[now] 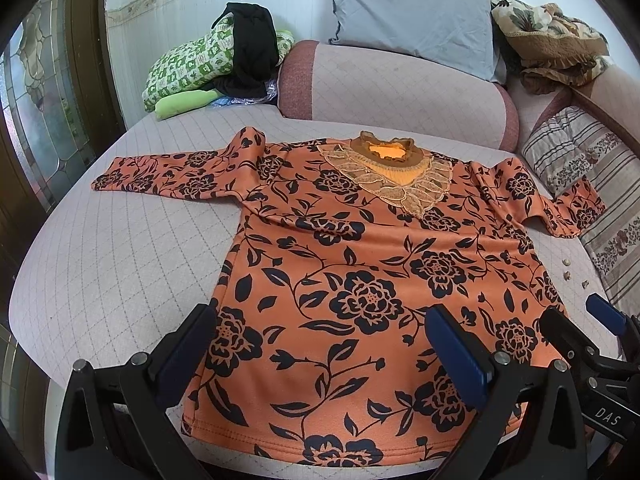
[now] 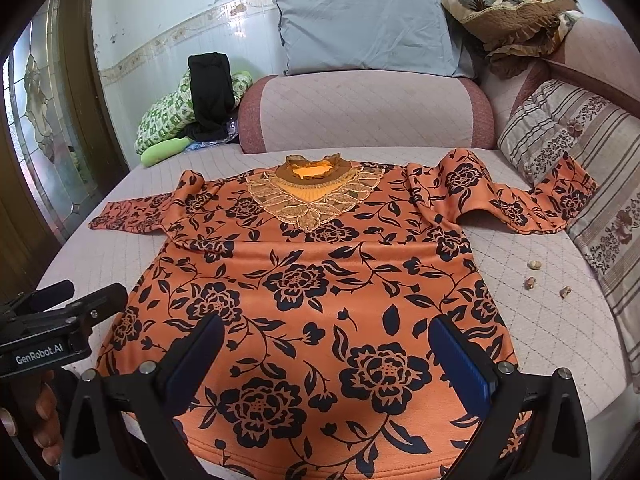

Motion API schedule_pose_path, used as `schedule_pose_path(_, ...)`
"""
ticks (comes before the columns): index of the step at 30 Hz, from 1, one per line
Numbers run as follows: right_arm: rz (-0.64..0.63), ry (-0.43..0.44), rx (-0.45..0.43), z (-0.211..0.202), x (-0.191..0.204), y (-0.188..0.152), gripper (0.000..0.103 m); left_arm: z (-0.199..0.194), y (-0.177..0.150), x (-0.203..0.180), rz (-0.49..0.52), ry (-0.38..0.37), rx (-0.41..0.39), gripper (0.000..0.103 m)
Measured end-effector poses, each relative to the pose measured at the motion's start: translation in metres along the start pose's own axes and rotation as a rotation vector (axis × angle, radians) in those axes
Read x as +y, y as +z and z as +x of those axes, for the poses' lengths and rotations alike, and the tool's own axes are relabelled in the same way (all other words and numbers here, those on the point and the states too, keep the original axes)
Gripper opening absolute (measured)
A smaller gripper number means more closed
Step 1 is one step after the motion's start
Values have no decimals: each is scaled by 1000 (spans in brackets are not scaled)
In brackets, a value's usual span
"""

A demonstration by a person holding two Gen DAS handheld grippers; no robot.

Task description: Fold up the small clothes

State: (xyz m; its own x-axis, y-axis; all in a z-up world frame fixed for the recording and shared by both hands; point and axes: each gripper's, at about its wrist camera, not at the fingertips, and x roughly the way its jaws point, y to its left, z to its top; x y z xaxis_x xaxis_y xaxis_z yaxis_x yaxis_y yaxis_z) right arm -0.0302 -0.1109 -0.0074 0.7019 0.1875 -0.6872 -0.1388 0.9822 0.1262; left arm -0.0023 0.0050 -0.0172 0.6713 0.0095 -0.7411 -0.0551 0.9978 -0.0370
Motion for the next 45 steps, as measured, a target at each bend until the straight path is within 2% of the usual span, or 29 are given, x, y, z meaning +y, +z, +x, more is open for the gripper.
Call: schedule_pose_path(45,35,60,-14,10,-5,-6,103,18,0,1,5,15,34,103)
